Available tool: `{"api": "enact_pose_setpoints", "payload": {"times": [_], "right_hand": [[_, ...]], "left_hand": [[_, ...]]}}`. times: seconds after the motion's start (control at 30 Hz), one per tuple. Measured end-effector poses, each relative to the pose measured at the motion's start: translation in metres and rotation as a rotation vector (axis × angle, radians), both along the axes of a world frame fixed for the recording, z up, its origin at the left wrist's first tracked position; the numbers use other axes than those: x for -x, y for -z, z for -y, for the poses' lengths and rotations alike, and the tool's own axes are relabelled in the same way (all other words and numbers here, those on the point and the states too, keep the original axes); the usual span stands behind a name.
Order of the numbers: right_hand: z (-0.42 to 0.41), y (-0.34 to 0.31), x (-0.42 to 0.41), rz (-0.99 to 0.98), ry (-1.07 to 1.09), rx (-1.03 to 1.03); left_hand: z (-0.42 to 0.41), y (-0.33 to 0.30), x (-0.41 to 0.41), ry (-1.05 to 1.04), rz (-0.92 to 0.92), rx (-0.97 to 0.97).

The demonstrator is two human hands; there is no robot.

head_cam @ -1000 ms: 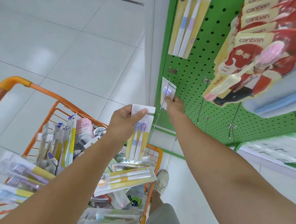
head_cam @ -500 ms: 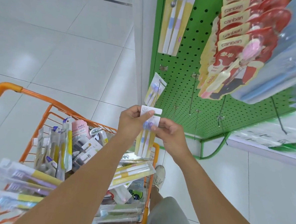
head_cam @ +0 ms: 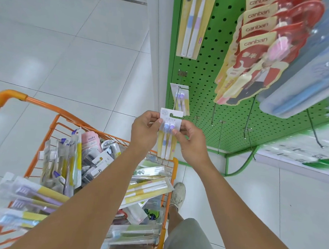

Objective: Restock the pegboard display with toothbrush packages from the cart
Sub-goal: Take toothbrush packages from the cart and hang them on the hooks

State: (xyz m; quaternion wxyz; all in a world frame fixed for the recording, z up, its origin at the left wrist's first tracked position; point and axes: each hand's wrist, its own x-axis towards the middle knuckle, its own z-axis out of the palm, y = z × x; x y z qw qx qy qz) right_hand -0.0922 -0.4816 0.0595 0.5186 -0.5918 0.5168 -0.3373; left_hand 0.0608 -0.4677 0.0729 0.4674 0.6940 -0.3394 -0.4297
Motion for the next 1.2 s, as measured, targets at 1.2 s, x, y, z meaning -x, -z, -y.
{"api": "enact_pose_setpoints", "payload": {"times": [1.2], "right_hand": [[0.091, 0.027, -0.014, -0.091, 0.080, -0.132]], "left_hand": [[0.104, 0.028, -0.004, -0.030, 0.000, -0.182]]}}
